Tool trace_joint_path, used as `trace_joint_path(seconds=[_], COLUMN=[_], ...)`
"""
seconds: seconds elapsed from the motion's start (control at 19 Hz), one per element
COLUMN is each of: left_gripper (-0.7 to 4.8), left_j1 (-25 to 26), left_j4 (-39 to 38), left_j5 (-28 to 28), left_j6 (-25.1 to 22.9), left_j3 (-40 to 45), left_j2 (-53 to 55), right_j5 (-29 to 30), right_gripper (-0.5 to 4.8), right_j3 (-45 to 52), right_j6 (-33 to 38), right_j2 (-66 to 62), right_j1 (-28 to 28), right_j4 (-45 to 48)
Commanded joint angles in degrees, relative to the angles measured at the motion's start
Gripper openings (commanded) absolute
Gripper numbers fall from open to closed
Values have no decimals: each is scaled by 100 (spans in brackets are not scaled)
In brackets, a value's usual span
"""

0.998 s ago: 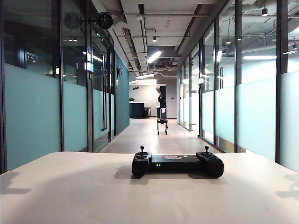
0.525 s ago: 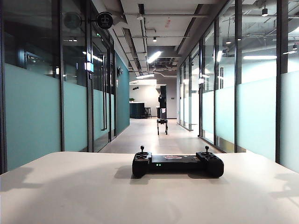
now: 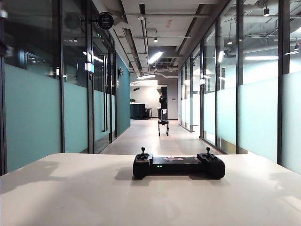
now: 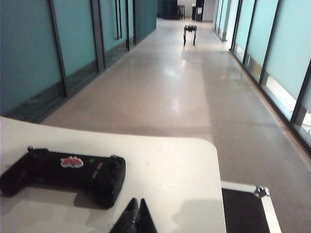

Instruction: Push the left joystick on the remote control sitting on the white table backward to make the robot dog back up in a straight line until it returns close to you.

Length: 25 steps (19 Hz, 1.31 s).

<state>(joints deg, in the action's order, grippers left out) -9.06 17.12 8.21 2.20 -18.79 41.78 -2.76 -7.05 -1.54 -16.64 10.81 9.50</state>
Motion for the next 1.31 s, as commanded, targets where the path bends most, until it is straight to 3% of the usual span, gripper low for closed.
trace_joint_path(seconds=[0.05, 0.32, 0.74, 1.16, 1.31], left_gripper=[-5, -5, -5, -5, -5], left_j1=[-223, -629, -651, -662, -662], left_j4=[461, 664, 660, 673, 702], left_j5=[98, 85, 518, 734, 750], left_j6=[-22, -22, 0, 4, 2], left_j3=[-157, -557, -1390, -1707, -1720], left_j2=[535, 1591, 2865, 3471, 3523], right_j5=[162, 236, 402, 446, 498], right_gripper=[-6, -6, -6, -6, -6], right_j3=[-24, -24, -26, -42, -291], right_j6=[4, 2, 2, 4, 2], right_j2=[-306, -1088, -2382, -3729, -4194], right_j1=[2, 79, 136, 138, 140], right_j4=[350, 894, 1829, 2929, 2938])
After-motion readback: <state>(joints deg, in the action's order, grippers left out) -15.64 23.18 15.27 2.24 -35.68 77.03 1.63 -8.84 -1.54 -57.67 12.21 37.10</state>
